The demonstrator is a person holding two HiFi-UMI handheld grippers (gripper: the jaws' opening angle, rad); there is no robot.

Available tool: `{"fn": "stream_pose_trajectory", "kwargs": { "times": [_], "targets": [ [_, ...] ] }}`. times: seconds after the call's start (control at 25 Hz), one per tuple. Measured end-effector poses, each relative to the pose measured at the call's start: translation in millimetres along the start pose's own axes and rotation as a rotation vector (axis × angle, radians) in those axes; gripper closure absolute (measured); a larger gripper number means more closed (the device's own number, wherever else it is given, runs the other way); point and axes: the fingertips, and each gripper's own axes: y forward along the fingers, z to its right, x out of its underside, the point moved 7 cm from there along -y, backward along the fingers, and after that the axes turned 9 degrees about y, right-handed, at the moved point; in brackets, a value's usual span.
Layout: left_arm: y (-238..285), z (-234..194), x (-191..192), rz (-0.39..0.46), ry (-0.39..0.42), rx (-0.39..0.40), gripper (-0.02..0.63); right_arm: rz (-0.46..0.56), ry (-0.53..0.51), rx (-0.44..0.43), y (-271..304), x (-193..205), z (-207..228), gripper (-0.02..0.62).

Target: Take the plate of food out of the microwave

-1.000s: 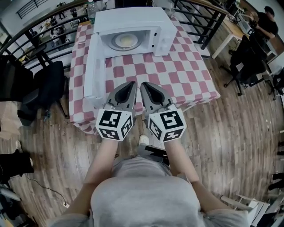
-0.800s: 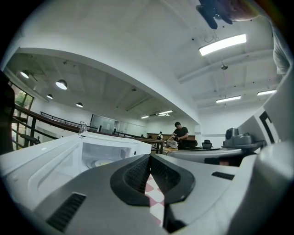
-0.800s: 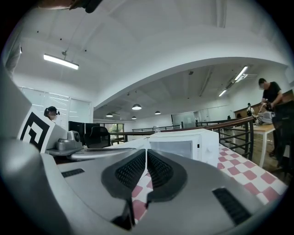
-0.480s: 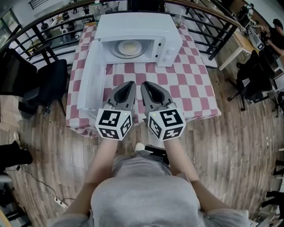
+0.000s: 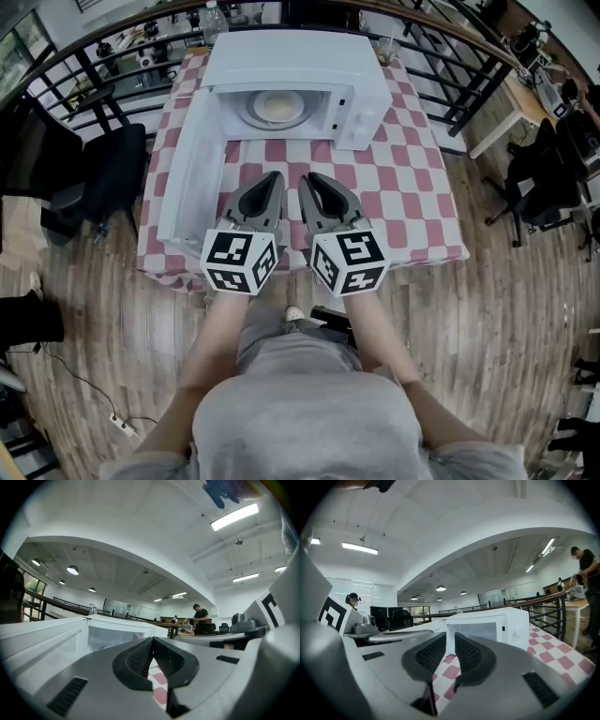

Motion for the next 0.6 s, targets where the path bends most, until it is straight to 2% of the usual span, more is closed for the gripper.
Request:
{"fn": "stream_pose_trajectory", "kwargs": {
  "times": [0.08, 0.24, 0.48, 0.6],
  "targets": [
    [2.7, -2.8, 1.7, 0.002, -0.006, -0.007, 0.603, -0.018, 0.012, -0.018, 3.9, 2.8, 2.2, 0.444],
    [8.4, -8.7, 4.4, 0.006, -0.02, -0.019, 0.603, -0.034, 0.047, -0.024, 11.0, 5.8, 9.9, 0.3],
    [20.3, -17.3, 7.0, 0.008, -0.034, -0.026, 0.603, -0.004, 0.043, -0.024, 22.7, 0.8, 25.5, 0.29],
    [27.3, -22.2, 8.9, 0.002, -0.044, -0.03, 0.603, -0.016, 0.105, -0.025, 34.6, 1.0, 35.6, 0.29]
  ]
}}
